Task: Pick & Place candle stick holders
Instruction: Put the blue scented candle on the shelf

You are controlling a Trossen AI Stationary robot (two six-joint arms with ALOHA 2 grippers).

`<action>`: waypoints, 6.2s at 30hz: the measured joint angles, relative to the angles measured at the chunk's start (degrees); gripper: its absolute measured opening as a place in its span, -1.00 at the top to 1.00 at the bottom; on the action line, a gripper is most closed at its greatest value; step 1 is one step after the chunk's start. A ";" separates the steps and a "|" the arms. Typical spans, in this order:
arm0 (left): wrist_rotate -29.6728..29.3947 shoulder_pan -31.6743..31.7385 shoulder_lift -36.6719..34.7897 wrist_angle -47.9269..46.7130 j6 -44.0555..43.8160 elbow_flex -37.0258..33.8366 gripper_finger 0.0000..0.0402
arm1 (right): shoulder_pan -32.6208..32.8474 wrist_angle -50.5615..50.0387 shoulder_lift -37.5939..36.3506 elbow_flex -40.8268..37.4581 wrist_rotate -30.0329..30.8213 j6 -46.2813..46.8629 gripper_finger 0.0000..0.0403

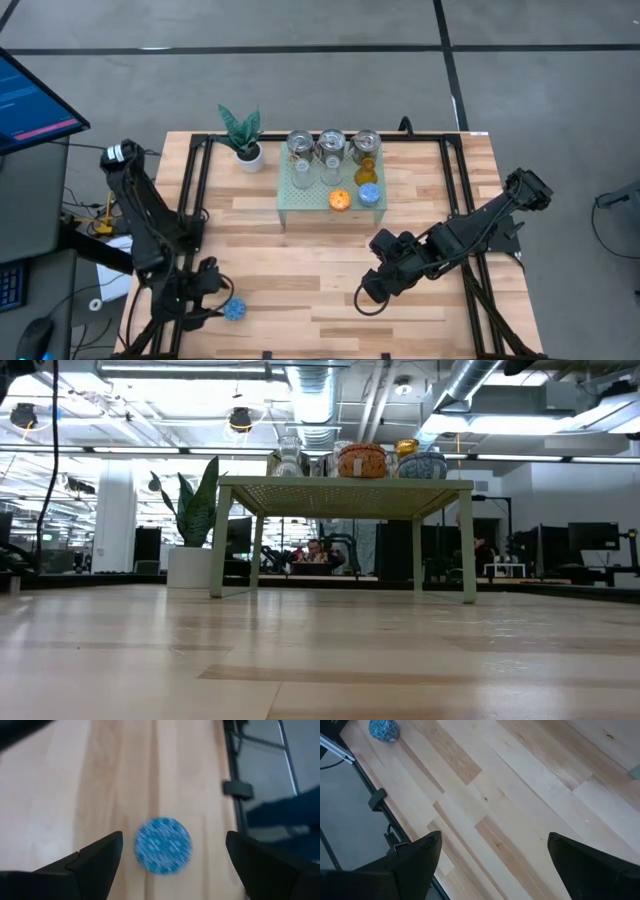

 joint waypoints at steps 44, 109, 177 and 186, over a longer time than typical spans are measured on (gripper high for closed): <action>-0.96 0.49 23.59 19.45 5.82 -3.96 -0.58 | -0.35 -0.22 0.00 0.00 -0.50 0.43 -0.76; -16.44 54.90 10.07 27.26 39.44 7.33 -0.54 | -4.76 1.53 0.00 0.00 1.18 -1.51 -0.75; -3.61 61.54 14.18 27.67 41.00 8.95 -0.61 | -4.76 4.28 0.00 0.00 -0.31 -4.57 -0.75; 1.71 64.18 14.05 27.99 39.38 8.95 -0.61 | -4.74 4.24 0.00 0.00 -0.33 -4.58 -0.75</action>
